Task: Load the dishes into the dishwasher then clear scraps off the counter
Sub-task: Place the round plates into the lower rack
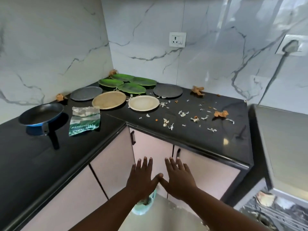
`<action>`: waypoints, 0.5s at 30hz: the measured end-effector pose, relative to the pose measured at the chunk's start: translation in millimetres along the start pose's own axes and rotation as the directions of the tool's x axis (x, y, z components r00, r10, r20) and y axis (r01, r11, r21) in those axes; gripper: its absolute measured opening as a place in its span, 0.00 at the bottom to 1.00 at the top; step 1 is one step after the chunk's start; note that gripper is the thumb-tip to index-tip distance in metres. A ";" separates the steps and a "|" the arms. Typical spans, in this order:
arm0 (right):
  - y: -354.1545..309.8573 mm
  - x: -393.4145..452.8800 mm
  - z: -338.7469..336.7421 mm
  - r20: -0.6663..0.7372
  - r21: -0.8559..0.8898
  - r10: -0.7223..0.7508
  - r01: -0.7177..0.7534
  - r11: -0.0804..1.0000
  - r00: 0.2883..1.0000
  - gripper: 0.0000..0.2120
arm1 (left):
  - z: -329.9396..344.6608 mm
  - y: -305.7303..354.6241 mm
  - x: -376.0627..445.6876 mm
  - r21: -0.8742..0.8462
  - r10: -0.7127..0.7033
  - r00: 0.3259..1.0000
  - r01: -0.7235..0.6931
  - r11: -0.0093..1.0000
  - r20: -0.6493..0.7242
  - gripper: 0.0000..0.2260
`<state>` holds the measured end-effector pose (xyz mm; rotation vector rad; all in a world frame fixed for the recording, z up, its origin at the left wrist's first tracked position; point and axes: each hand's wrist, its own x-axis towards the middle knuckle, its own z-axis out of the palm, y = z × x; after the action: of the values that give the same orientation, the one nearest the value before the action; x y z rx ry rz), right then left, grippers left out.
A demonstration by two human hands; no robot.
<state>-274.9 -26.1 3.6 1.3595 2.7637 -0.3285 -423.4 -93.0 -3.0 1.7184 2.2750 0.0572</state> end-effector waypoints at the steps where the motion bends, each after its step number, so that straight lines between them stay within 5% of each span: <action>1: 5.2 15.0 -8.2 -0.015 -0.006 -0.008 0.008 1.000 1.000 0.50 | -7.9 2.0 12.5 -0.001 -0.010 1.000 0.010 1.000 0.000 0.38; 5: 11.7 62.9 -31.2 -0.056 0.020 -0.007 0.008 1.000 0.998 0.52 | -34.4 -2.9 51.6 -0.046 -0.048 0.999 0.047 0.998 -0.014 0.39; 9: 9.8 118.0 -51.4 -0.104 0.075 0.005 0.003 0.997 0.995 0.42 | -64.0 -21.5 97.3 -0.202 -0.101 0.988 0.076 0.976 -0.119 0.36; 15: 6.7 207.3 -90.9 -0.141 0.129 0.075 -0.057 0.990 0.987 0.36 | -111.6 -65.5 181.8 -0.614 -0.255 0.951 0.097 0.783 -0.174 0.34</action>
<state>-392.0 158.1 63.8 1.5600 2.8497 -0.4207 -557.7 76.1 53.3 1.2006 2.2231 0.9056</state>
